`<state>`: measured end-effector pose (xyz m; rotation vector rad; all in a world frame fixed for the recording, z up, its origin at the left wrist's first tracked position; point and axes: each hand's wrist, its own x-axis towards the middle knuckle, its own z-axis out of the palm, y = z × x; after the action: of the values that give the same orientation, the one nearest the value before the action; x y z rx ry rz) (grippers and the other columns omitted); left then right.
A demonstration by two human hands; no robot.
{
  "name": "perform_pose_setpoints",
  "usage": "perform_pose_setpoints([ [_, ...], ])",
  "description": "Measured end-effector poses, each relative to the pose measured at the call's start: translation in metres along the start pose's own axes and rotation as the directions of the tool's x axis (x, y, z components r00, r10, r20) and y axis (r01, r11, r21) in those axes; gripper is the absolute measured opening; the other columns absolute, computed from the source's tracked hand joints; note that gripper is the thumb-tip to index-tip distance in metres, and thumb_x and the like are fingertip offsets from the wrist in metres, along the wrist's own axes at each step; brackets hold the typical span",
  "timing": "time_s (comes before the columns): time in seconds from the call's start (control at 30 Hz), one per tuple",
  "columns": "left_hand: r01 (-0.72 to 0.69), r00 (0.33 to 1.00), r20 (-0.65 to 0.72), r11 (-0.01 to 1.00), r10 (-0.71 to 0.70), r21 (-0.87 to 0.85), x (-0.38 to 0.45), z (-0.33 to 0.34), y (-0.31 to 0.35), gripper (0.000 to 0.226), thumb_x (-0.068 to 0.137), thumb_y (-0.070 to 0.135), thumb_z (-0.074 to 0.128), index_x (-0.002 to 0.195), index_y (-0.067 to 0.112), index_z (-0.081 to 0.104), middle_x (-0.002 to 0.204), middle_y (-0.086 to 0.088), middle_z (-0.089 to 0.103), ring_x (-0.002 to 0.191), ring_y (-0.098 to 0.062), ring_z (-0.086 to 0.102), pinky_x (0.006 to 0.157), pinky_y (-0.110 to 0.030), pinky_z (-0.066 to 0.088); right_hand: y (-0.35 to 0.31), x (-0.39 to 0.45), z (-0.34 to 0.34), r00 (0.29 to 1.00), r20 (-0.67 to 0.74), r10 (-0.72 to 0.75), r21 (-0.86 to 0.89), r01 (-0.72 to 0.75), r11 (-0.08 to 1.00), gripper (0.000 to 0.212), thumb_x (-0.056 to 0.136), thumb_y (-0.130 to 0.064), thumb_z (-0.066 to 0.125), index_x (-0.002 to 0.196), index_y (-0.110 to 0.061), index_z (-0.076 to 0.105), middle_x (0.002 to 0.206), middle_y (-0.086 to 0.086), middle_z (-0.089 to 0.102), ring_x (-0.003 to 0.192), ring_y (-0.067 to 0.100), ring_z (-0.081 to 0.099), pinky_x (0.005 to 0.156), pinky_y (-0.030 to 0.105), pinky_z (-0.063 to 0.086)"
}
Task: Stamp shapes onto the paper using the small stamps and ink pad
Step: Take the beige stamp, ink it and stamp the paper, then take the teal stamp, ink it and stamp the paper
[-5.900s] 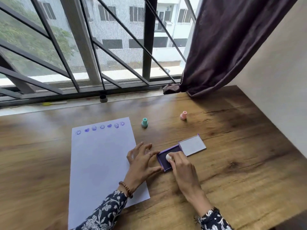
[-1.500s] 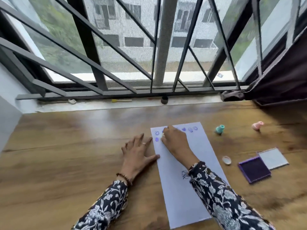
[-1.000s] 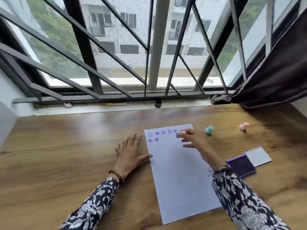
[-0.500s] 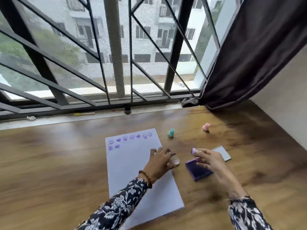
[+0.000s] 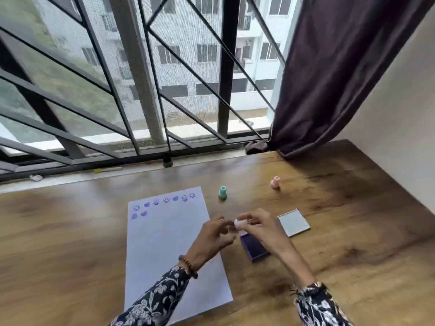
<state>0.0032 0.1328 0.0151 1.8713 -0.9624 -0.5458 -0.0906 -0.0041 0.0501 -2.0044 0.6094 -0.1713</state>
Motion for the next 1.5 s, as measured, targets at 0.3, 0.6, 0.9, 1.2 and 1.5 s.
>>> perform_pose_setpoints([
  [0.3, 0.101, 0.991, -0.052, 0.933, -0.127, -0.344, -0.004, -0.018, 0.018, 0.074, 0.069, 0.014, 0.079, 0.119, 0.045, 0.035, 0.093, -0.011, 0.073, 0.088, -0.012, 0.07, 0.079, -0.021, 0.055, -0.017, 0.004, -0.012, 0.979, 0.114, -0.172, -0.05, 0.178, 0.983, 0.014, 0.074, -0.017, 0.073, 0.086, -0.022, 0.07, 0.081, -0.011, 0.071, 0.079, -0.005, 0.065, 0.074, 0.017, 0.053],
  [0.6, 0.026, 0.997, -0.058, 0.963, -0.043, -0.267, 0.001, -0.03, 0.026, 0.091, 0.065, 0.008, 0.08, 0.123, 0.054, 0.027, 0.087, -0.009, 0.076, 0.083, -0.018, 0.072, 0.089, -0.044, 0.054, -0.03, 0.005, -0.014, 0.956, 0.158, -0.246, -0.088, 0.262, 0.961, 0.013, 0.075, -0.003, 0.071, 0.087, -0.009, 0.073, 0.078, -0.005, 0.062, 0.07, -0.006, 0.061, 0.064, 0.002, 0.045],
  [0.9, -0.042, 0.997, -0.073, 0.992, 0.033, -0.123, 0.01, -0.03, 0.024, 0.097, 0.067, 0.006, 0.078, 0.129, 0.052, 0.019, 0.085, -0.008, 0.075, 0.079, -0.009, 0.07, 0.082, -0.024, 0.055, -0.027, 0.015, -0.019, 0.964, 0.137, -0.226, -0.119, 0.243, 0.963, 0.016, 0.07, -0.009, 0.076, 0.086, -0.009, 0.074, 0.067, -0.015, 0.058, 0.064, -0.014, 0.054, 0.06, 0.003, 0.038],
  [1.2, -0.079, 0.996, 0.053, 0.996, 0.077, 0.04, 0.022, -0.035, 0.021, 0.101, 0.071, 0.008, 0.076, 0.129, 0.055, 0.008, 0.086, -0.007, 0.074, 0.081, -0.012, 0.069, 0.085, -0.032, 0.055, -0.022, 0.022, -0.02, 0.965, 0.177, -0.195, -0.045, 0.206, 0.977, 0.012, 0.071, -0.018, 0.077, 0.082, -0.013, 0.074, 0.073, -0.002, 0.069, 0.068, 0.003, 0.06, 0.063, 0.019, 0.047],
  [1.5, -0.077, 0.997, -0.028, 0.997, 0.076, -0.007, 0.028, -0.013, 0.011, 0.095, 0.076, 0.008, 0.072, 0.125, 0.063, 0.012, 0.09, -0.002, 0.072, 0.081, -0.002, 0.066, 0.08, -0.016, 0.052, -0.011, 0.032, -0.018, 0.995, 0.061, -0.073, 0.04, 0.071, 0.997, 0.003, 0.073, -0.016, 0.075, 0.074, -0.014, 0.075, 0.059, -0.003, 0.068, 0.048, 0.004, 0.061, 0.053, 0.015, 0.051],
])
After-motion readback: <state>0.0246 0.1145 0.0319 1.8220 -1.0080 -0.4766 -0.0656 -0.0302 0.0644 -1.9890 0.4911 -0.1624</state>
